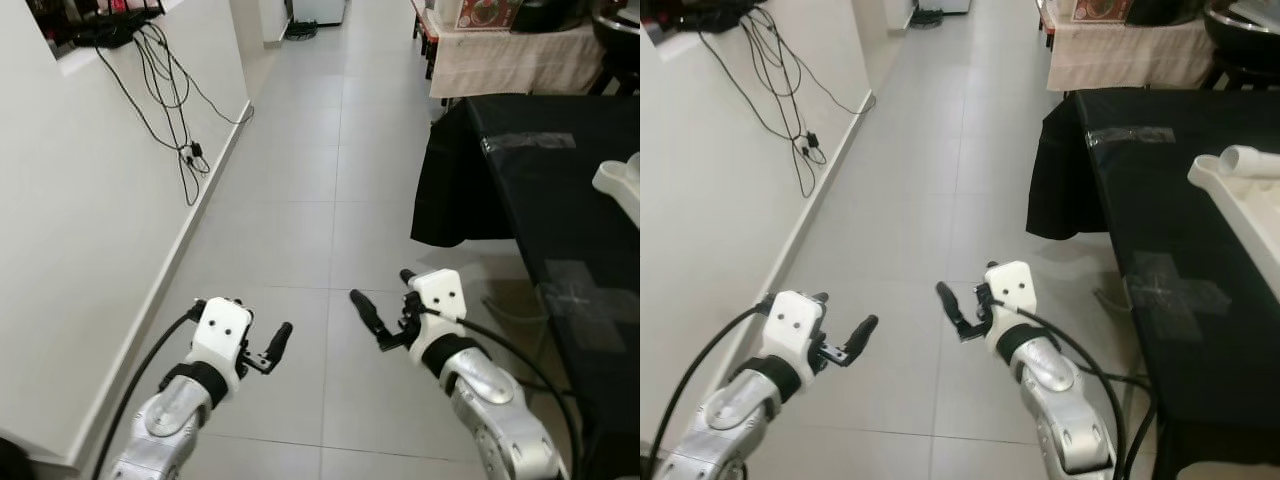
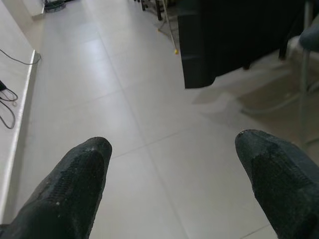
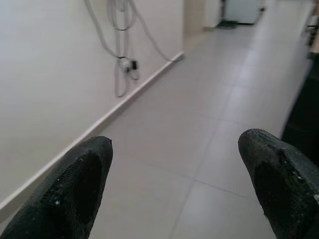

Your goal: Building children table

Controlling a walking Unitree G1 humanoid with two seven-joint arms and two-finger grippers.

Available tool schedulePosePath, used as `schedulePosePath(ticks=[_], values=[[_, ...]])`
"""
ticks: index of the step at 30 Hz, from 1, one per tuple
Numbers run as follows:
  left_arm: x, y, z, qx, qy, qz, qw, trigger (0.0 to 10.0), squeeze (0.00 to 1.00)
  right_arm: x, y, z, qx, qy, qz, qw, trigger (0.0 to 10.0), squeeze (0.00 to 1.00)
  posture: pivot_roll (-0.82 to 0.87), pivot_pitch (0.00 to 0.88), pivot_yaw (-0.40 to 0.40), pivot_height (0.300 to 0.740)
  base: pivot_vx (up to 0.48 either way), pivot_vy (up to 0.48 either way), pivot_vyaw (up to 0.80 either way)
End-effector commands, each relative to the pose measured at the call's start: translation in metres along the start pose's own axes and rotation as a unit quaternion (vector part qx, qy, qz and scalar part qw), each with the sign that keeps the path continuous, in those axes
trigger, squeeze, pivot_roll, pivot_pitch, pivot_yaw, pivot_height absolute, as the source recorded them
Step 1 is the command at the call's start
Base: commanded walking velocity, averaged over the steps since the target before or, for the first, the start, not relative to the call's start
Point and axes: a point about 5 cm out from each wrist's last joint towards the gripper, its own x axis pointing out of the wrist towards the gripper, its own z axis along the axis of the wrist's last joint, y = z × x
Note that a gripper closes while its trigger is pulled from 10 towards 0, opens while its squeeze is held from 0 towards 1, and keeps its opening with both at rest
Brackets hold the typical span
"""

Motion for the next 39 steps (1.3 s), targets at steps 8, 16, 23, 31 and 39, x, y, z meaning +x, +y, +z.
schedulePosePath(ticks=[8,16,23,31,39], values=[[0.006,0.009,-0.004,-0.014,-0.008,0.027,0.999,10.0,0.0,0.016,0.005,-0.004,-0.035,-0.003,-0.004,0.999,10.0,0.0,0.0,0.112,0.075,0.74,0.0,0.0,0.0],[0.014,0.011,-0.002,-0.02,-0.022,0.036,0.999,10.0,0.0,0.023,0.002,-0.006,-0.028,-0.006,-0.006,1.0,10.0,0.0,0.0,0.114,0.062,0.74,0.124,0.0,0.0],[0.017,0.017,-0.002,-0.033,-0.029,0.047,0.998,10.0,0.0,0.026,0.001,-0.007,-0.019,-0.01,-0.009,1.0,10.0,0.0,-0.01,0.12,0.062,0.74,0.279,0.0,0.0],[0.018,0.017,-0.003,-0.04,-0.034,0.046,0.998,10.0,0.0,0.027,-0.001,-0.008,-0.013,-0.015,-0.01,1.0,10.0,0.0,-0.02,0.124,0.058,0.74,0.3,0.0,0.0],[0.018,0.018,-0.004,-0.042,-0.034,0.043,0.998,10.0,0.0,0.027,-0.001,-0.009,-0.007,-0.017,-0.009,1.0,10.0,0.0,-0.02,0.127,0.063,0.74,0.315,0.0,0.0]])
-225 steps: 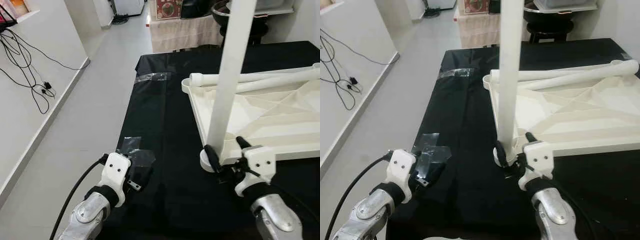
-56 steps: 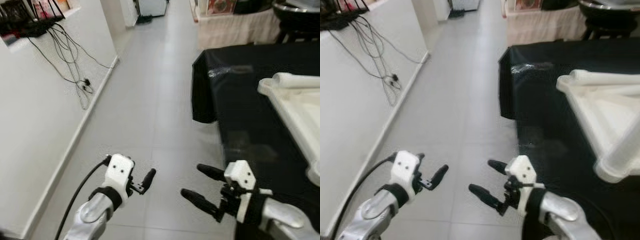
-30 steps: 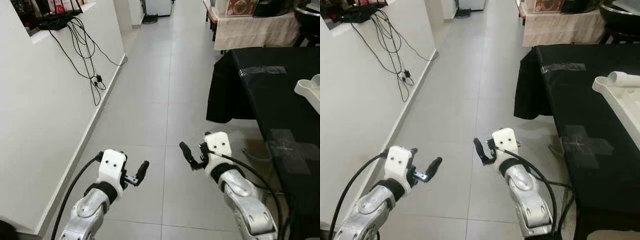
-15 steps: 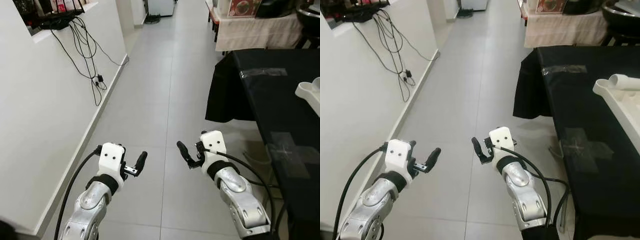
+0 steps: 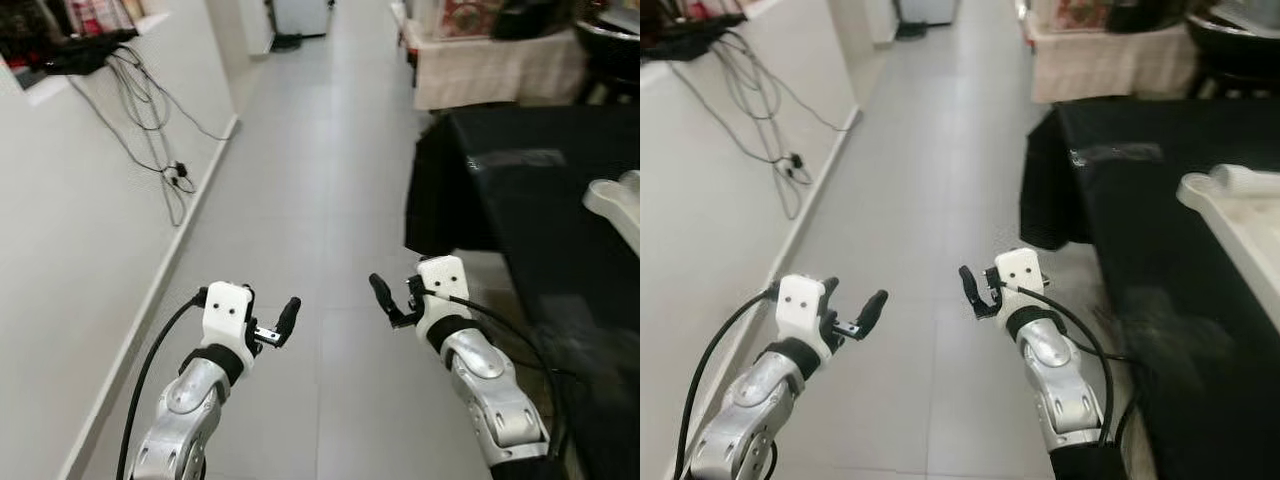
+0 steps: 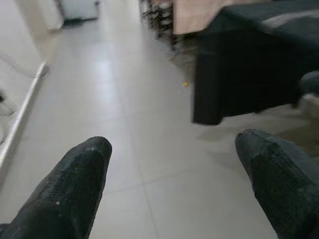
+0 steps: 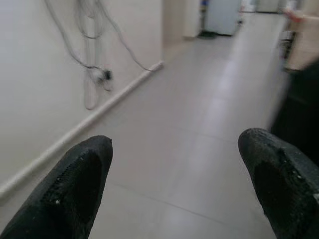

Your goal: Building children table

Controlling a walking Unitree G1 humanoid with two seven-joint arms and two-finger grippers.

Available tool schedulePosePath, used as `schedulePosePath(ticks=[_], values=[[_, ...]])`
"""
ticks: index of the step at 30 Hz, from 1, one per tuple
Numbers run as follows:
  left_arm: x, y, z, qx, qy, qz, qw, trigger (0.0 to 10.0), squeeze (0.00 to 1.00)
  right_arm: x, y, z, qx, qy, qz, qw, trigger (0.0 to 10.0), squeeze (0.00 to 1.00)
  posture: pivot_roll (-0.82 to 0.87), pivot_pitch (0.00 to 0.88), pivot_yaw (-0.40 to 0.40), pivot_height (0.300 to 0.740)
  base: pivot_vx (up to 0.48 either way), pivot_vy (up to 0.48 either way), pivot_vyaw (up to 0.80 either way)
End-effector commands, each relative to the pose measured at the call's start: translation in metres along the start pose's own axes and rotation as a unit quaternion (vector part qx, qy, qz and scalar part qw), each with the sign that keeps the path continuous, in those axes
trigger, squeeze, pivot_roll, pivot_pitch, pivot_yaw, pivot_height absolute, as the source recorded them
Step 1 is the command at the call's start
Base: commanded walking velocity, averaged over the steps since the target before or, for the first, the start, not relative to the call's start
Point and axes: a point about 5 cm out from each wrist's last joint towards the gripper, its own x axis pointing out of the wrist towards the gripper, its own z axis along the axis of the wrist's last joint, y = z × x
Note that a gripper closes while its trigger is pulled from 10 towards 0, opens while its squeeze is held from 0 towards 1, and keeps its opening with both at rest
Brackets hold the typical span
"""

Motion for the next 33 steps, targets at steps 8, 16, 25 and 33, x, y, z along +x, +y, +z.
schedulePosePath(ticks=[8,16,25,33], values=[[-0.0003,-0.0016,-0.0001,-0.002,-0.001,-0.008,1.0,10.0,0.0,-0.0046,-0.0048,-0.0056,0.002,0.007,-0.007,1.0,10.0,0.0,-0.02,0.124,0.064,0.74,0.396,0.0,0.0],[-0.0007,-0.0022,-0.0021,-0.004,0.0,-0.011,1.0,10.0,0.0,-0.0052,-0.0048,-0.0076,0.005,0.007,-0.005,1.0,10.0,0.0,-0.02,0.117,0.067,0.74,0.396,0.0,0.0],[-0.0013,-0.0018,-0.0036,-0.004,0.002,-0.014,1.0,10.0,0.0,-0.0055,-0.0034,-0.009,0.015,0.005,-0.001,1.0,10.0,0.0,-0.02,0.109,0.067,0.74,0.395,0.0,0.0],[-0.0019,-0.0012,-0.0043,-0.004,0.003,-0.015,1.0,10.0,0.0,-0.0058,-0.0026,-0.0092,0.025,0.004,0.004,1.0,10.0,0.0,-0.02,0.106,0.07,0.74,0.393,0.0,-0.5]])
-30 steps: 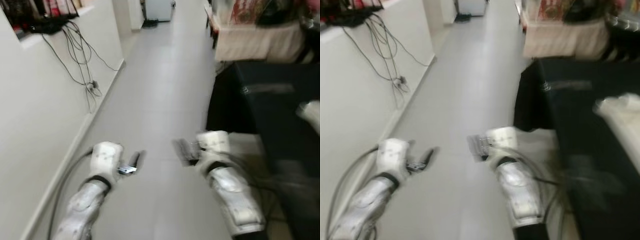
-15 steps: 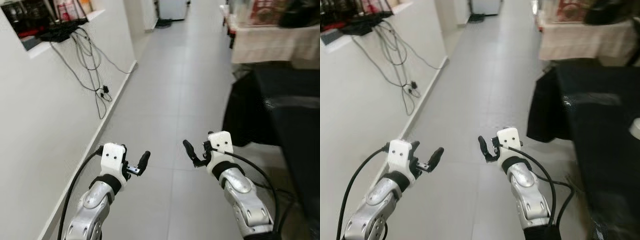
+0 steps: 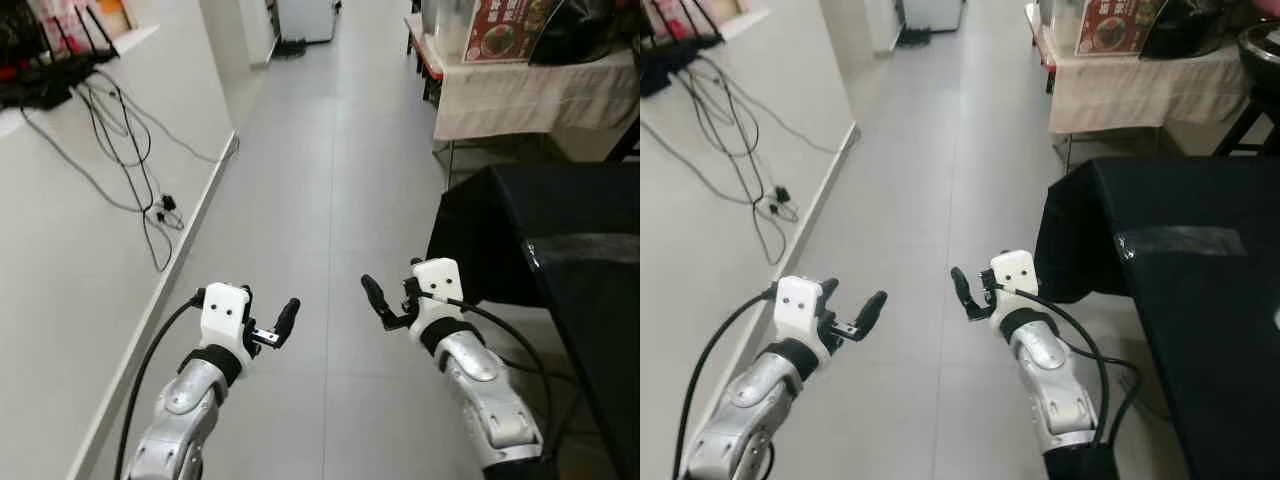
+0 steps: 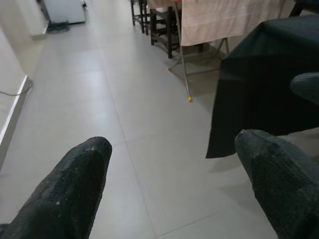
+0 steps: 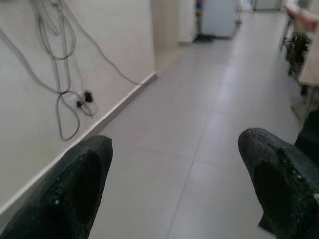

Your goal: Building children table

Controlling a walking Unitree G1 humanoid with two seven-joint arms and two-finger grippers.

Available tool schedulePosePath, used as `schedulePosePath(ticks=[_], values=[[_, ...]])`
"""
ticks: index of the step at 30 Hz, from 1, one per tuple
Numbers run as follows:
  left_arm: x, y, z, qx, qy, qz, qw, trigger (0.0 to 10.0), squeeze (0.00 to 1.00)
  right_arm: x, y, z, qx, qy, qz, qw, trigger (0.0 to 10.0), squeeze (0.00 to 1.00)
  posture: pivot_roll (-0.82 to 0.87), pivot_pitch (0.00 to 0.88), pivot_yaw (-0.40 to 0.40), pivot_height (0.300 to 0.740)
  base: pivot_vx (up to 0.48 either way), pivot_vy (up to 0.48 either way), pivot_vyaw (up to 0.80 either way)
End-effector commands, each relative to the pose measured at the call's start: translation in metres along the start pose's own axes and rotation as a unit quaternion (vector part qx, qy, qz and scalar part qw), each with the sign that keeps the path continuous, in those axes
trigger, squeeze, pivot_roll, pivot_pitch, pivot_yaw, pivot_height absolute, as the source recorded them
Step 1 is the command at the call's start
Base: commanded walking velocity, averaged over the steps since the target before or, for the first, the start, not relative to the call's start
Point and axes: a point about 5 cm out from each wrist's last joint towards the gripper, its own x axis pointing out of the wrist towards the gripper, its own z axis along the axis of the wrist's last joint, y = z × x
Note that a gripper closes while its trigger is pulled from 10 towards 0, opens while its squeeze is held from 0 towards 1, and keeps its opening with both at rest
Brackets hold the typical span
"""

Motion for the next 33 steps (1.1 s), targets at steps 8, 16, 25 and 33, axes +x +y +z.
schedulePosePath(ticks=[8,16,25,33], values=[[-0.0004,-0.0003,-0.0014,0.001,0.003,-0.006,1.0,10.0,0.0,-0.0029,-0.0036,-0.0002,0.008,-0.007,-0.002,1.0,10.0,0.0,-0.01,0.108,0.079,0.74,0.391,0.0,-0.8],[-0.0003,0.0002,-0.0007,0.002,0.003,-0.006,1.0,10.0,0.0,-0.0035,-0.0025,0.0029,0.015,-0.02,0.003,1.0,10.0,0.0,0.0,0.112,0.079,0.74,0.39,0.0,-0.8],[0.0001,0.0005,0.0003,0.002,0.002,-0.008,1.0,10.0,0.0,-0.0037,-0.0024,0.0056,0.017,-0.03,0.003,0.999,10.0,0.0,0.01,0.116,0.082,0.74,0.241,0.0,-0.8],[0.0002,0.0015,0.0006,0.003,0.003,-0.007,1.0,10.0,0.0,-0.0033,-0.0022,0.0064,0.016,-0.034,0.003,0.999,10.0,0.0,0.01,0.116,0.082,0.74,0.0,0.0,-0.8]])
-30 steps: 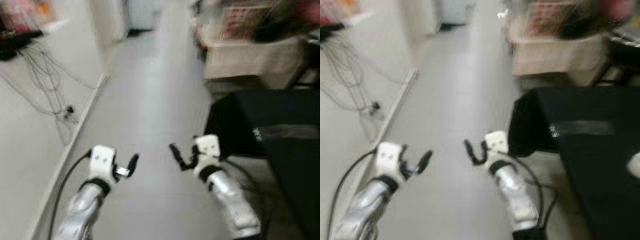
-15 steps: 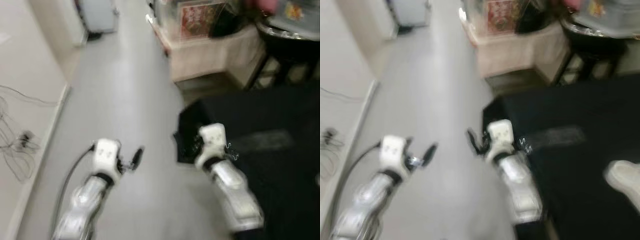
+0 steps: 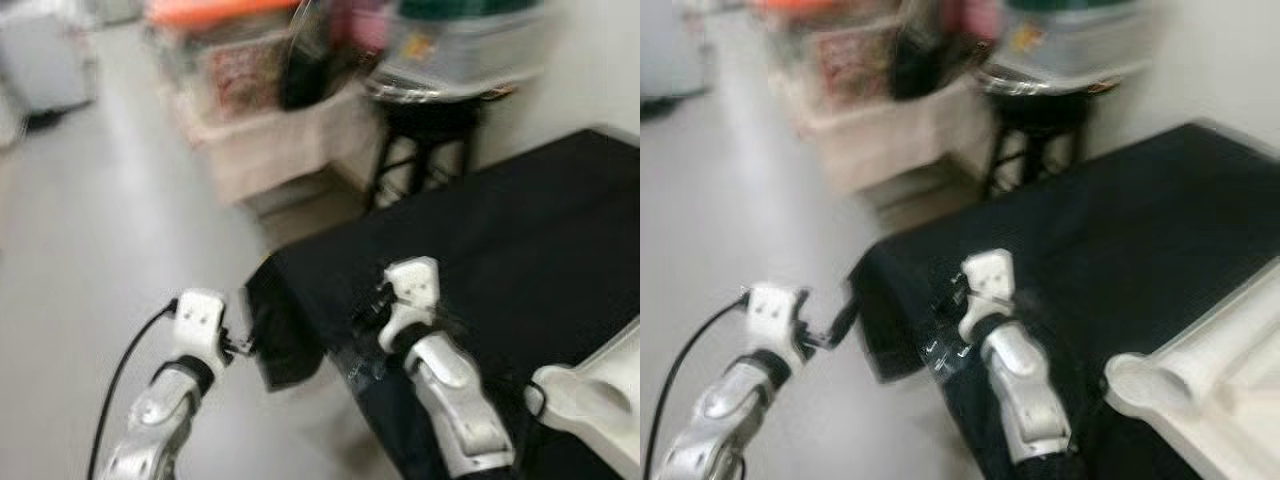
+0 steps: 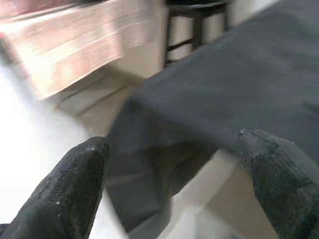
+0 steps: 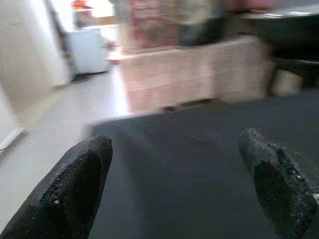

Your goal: Building children table

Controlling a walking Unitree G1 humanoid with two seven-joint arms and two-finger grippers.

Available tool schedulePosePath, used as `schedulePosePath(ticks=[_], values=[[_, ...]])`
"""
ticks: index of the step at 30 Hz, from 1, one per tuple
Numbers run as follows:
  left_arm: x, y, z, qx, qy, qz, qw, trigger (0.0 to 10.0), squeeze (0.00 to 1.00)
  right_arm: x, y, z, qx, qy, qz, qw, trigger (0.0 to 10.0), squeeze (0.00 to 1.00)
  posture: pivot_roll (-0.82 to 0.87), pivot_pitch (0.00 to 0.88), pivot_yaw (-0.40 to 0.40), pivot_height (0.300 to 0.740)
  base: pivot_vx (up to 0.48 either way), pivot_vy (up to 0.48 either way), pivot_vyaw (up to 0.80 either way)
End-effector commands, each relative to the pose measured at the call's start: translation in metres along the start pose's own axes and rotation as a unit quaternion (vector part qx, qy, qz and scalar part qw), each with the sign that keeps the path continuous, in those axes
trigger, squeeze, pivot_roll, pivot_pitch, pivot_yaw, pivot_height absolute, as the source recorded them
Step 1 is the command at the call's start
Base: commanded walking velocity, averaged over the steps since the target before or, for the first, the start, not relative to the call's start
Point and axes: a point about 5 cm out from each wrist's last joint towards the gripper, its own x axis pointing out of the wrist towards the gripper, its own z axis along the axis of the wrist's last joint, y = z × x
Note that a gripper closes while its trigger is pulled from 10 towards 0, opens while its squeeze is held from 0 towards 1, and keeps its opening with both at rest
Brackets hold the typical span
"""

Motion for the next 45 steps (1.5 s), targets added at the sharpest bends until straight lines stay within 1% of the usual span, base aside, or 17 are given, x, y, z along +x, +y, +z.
schedulePosePath(ticks=[1,14,23,24,25,27,29,36,39,45], values=[[-0.0024,-0.0004,-0.0031,0.001,0.007,-0.002,1.0,10.0,0.0,-0.0034,-0.0008,-0.0039,0.008,0.002,-0.006,1.0,10.0,0.0,0.01,0.116,0.082,0.74,0.0,0.0,-0.8],[-0.0021,-0.0001,-0.0034,-0.001,0.01,-0.002,1.0,10.0,0.0,-0.0033,-0.0006,-0.0029,0.008,-0.003,-0.004,1.0,10.0,0.0,0.01,0.116,0.084,0.74,0.0,0.0,-0.8],[-0.0021,-0.0004,-0.0038,-0.004,0.011,-0.002,1.0,10.0,0.0,-0.004,0.0026,-0.0011,-0.014,-0.007,0.008,1.0,10.0,0.0,0.0,0.116,0.077,0.74,0.0,0.0,-0.8],[-0.0024,-0.0004,-0.0045,-0.004,0.01,-0.001,1.0,10.0,0.0,-0.0043,0.0045,-0.0016,-0.025,-0.005,0.013,1.0,10.0,0.0,-0.03,0.11,0.043,0.74,0.0,0.0,-0.8],[-0.0024,-0.0004,-0.0045,-0.004,0.01,-0.001,1.0,10.0,0.0,-0.0043,0.0045,-0.0016,-0.025,-0.005,0.013,1.0,10.0,0.0,-0.03,0.11,0.043,0.74,0.0,0.0,-0.8],[-0.001,-0.0023,-0.0045,-0.002,0.006,-0.003,1.0,10.0,0.0,-0.0049,0.0059,-0.0025,-0.049,0.0,0.019,0.999,10.0,0.0,-0.04,0.108,-0.022,0.74,0.0,0.0,-0.8],[0.0017,-0.0043,-0.0037,0.001,0.001,-0.002,1.0,10.0,0.0,-0.0045,0.0032,-0.0036,-0.054,0.005,0.018,0.998,10.0,0.0,-0.04,0.104,-0.037,0.74,0.0,0.0,-0.8],[0.0032,-0.0037,-0.0041,0.004,0.0,0.005,1.0,10.0,0.0,-0.0015,0.0011,-0.0044,-0.051,0.006,0.017,0.999,10.0,0.0,-0.03,0.096,-0.013,0.74,0.0,0.0,-0.8],[0.0042,-0.0041,-0.0052,0.007,0.005,-0.004,1.0,10.0,0.0,-0.0012,0.0008,-0.0043,-0.048,0.003,0.014,0.999,10.0,0.0,-0.03,0.09,0.007,0.74,0.0,0.0,-0.8],[0.0042,-0.0036,-0.0056,0.01,0.008,-0.008,1.0,10.0,0.0,-0.0011,0.0011,-0.0045,-0.043,0.001,0.011,0.999,10.0,0.0,-0.03,0.089,0.018,0.74,0.0,0.0,-0.8]])
